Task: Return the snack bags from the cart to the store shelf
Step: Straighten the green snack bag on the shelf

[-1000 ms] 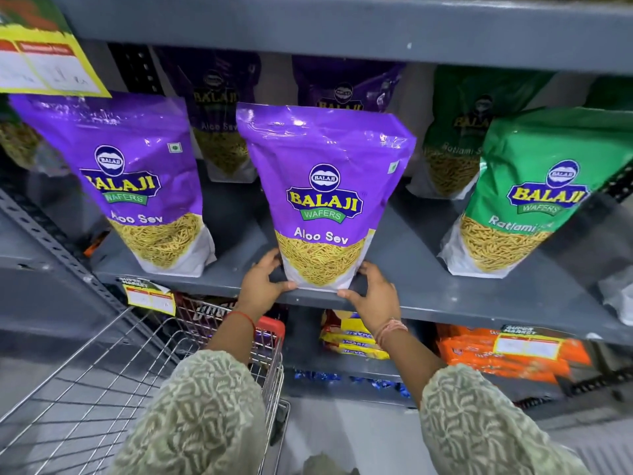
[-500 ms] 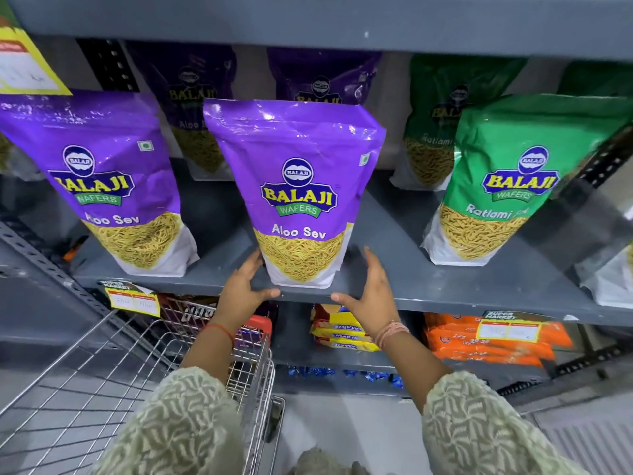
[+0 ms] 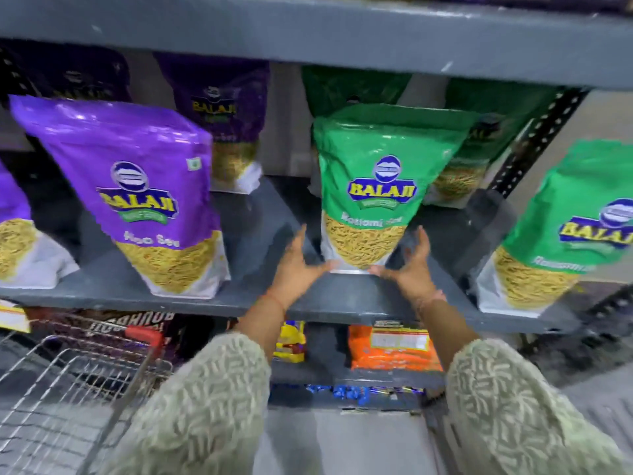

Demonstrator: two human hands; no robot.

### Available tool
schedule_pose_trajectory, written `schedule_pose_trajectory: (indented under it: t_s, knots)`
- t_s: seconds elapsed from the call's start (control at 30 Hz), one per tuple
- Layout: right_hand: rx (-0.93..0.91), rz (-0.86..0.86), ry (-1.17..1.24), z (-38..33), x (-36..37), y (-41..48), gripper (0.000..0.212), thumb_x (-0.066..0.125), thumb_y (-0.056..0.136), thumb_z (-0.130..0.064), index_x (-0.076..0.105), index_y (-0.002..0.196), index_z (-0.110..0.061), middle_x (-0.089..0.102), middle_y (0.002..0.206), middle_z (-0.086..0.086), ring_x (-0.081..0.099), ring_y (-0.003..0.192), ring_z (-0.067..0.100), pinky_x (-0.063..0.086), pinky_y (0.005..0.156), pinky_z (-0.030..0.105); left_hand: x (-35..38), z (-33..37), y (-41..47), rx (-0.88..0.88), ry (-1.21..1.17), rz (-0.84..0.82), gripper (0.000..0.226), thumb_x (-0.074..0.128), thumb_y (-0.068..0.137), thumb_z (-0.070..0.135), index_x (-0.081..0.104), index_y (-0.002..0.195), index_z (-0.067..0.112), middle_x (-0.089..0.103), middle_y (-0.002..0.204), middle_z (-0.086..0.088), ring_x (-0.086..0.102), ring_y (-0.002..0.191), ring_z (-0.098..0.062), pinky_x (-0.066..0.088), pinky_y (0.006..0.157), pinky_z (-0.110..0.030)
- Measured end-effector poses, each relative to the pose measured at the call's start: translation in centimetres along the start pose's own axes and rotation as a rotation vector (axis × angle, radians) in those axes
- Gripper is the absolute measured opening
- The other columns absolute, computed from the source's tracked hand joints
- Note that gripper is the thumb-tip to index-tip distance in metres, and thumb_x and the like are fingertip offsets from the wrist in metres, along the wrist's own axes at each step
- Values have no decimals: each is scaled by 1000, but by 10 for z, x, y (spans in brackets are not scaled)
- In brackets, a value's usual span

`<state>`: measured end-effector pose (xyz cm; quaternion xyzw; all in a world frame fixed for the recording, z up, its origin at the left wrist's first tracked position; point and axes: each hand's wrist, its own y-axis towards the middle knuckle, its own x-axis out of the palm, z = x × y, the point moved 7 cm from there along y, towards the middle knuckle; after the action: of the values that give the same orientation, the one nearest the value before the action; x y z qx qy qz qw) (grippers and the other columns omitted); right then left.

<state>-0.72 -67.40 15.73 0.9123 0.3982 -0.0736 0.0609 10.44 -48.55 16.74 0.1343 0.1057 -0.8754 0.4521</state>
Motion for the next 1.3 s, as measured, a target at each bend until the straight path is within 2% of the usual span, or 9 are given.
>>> schedule_pose_trajectory:
  t_s: [0.07,0.13,0.2,0.43,0.63,0.73,0.87,1.17,1.3]
  knots:
    - [16,-182,-30,3,6,19,117,77,57,13,-1,142,-12,27,138,-3,30,130,17,30,106,37,22,4,26,-31,-131,-129,104,83,57,13,21,142,14,32,151,-9,31,132,-11,25,106,-15]
    - [32,-251,-105,7,13,25,110,77,59,10,6,140,-11,34,133,1,35,125,19,31,102,35,34,-2,38,-73,-129,-180,105,84,45,16,32,135,11,46,141,-13,42,130,-24,36,110,-39]
    - [52,-227,-97,10,16,24,97,77,60,9,19,136,-9,42,122,2,41,120,22,34,98,32,34,-11,42,-115,-65,-137,98,84,47,16,37,132,11,51,136,-13,45,128,-31,38,108,-47]
    - [40,-115,-166,18,-5,-43,77,80,64,-18,34,126,-23,60,120,7,57,109,28,48,94,44,39,-14,-17,-37,27,-129,65,79,65,18,49,122,21,64,116,-3,59,108,-18,45,96,-33]
    - [-21,-106,-248,10,-2,-59,83,76,67,-9,30,134,-25,63,111,-3,59,101,15,43,82,14,30,-18,-28,-29,83,-109,67,77,66,11,46,126,17,63,125,-11,57,111,-19,42,100,-32]
    - [11,-137,-246,10,2,-62,80,72,70,-3,31,135,-25,63,122,7,60,107,23,44,88,22,28,-25,-33,-15,151,-82,73,76,66,9,42,130,19,62,126,-10,54,121,-24,35,109,-36]
    - [33,-107,-216,10,0,-65,69,71,71,-2,39,128,-24,63,122,6,60,108,21,43,87,21,27,-25,-32,-30,124,-70,76,78,64,7,43,131,20,62,126,-10,55,118,-22,38,96,-26]
    - [62,-109,-260,15,-2,-63,64,71,73,-6,40,126,-23,62,124,7,60,108,25,46,96,38,27,-30,-28,-48,135,-83,73,80,62,12,48,126,20,62,126,-10,56,118,-24,44,104,-43]
    - [56,-126,-274,14,-2,-61,65,73,72,-10,39,126,-23,61,124,5,59,107,23,46,93,35,29,-28,-29,-17,109,-101,77,80,63,10,45,130,19,60,128,-9,55,119,-22,43,102,-34]
